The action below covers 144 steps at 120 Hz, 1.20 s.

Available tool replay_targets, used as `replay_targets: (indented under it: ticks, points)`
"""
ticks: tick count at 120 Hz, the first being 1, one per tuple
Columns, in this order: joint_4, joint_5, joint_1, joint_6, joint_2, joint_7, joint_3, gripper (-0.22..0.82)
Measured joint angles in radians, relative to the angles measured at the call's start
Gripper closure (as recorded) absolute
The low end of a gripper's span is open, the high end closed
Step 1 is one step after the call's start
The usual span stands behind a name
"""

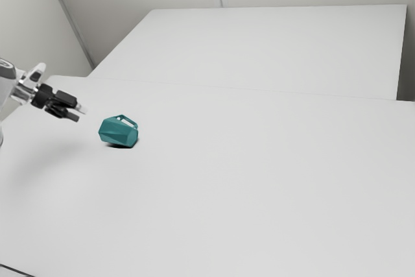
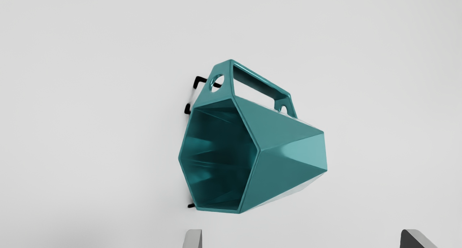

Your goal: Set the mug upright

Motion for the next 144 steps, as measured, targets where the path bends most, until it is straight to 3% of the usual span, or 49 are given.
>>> replay_targets:
  ticks: [40,144]
  points:
    - [0.002,-0.065,0.000,-0.068,0.059,-0.040,0.000,0.00]
    - [0.134,-0.087,-0.035,-0.097,0.177,-0.084,-0.002,0.00]
